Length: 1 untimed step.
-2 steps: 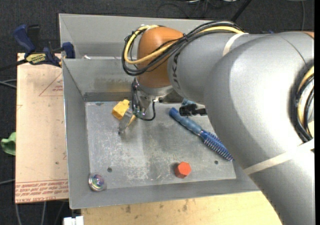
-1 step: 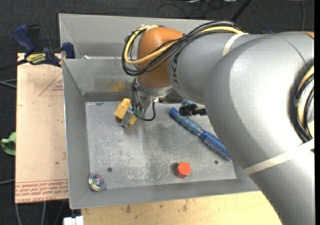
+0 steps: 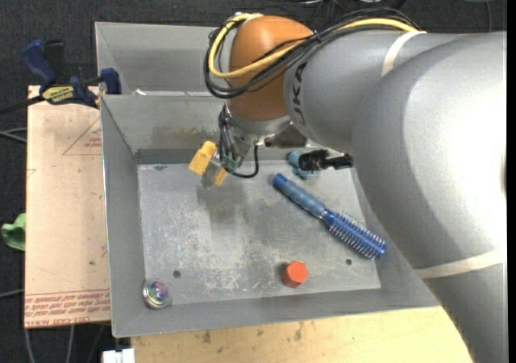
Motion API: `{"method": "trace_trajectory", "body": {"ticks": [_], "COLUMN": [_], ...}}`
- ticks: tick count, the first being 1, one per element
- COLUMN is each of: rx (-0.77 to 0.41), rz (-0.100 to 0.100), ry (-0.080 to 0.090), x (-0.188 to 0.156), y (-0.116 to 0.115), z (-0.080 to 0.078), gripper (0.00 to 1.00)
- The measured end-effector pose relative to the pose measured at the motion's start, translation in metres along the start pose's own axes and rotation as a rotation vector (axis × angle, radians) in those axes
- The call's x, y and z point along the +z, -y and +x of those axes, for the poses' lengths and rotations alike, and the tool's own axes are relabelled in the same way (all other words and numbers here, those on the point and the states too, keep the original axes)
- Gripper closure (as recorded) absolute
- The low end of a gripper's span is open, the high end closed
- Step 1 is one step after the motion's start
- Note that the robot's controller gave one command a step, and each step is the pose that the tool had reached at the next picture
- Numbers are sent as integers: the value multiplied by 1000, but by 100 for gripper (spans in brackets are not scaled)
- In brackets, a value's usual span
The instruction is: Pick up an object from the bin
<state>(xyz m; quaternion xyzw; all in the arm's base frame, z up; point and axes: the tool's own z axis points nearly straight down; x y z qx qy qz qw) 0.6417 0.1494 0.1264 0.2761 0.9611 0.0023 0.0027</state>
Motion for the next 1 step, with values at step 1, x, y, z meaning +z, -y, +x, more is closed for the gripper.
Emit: {"method": "trace_trajectory", "body": {"ticks": [1], "rx": [-3], "rz": [0], "ry": [0], "x": [-43], "y": [-2], "z": [-1], "gripper": [100]}}
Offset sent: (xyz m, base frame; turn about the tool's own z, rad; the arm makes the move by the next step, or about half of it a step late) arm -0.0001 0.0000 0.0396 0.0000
